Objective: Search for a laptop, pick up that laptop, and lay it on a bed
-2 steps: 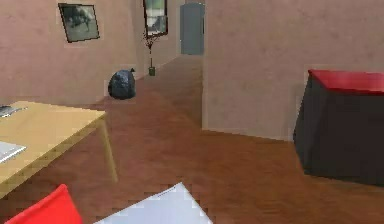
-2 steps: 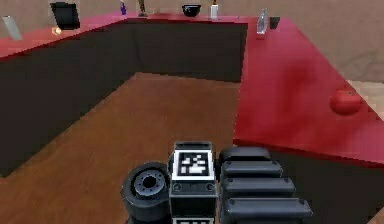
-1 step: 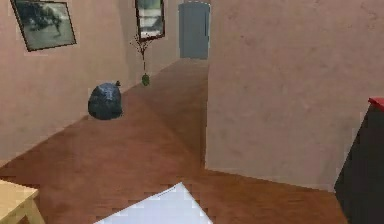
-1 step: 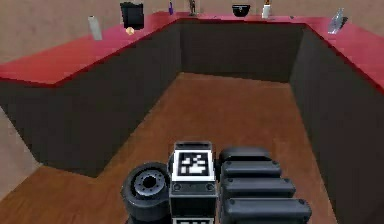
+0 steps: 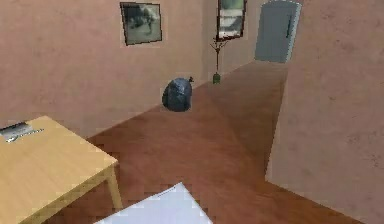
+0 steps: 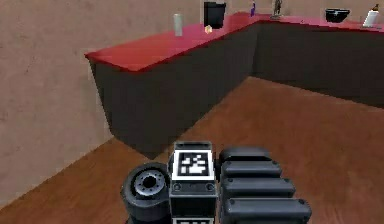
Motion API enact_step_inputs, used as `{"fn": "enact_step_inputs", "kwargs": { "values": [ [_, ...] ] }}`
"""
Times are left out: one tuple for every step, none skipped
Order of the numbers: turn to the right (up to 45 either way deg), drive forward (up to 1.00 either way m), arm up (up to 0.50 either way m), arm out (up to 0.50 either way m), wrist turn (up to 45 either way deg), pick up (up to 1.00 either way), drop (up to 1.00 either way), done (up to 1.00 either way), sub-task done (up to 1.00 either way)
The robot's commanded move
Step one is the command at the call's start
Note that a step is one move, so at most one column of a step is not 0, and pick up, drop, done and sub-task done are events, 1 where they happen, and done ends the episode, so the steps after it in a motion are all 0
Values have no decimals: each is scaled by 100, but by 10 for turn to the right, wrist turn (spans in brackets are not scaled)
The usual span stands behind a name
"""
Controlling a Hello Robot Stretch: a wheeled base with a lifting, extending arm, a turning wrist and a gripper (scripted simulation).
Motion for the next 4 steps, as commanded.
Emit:
{"fn": "enact_step_inputs", "kwargs": {
  "values": [
    [0, 100, 0, 0, 0, 0, 0, 0, 0],
    [0, 65, 0, 0, 0, 0, 0, 0, 0],
    [-360, 0, 0, 0, 0, 0, 0, 0, 0],
    [-30, 0, 0, 0, 0, 0, 0, 0, 0]
  ]
}}
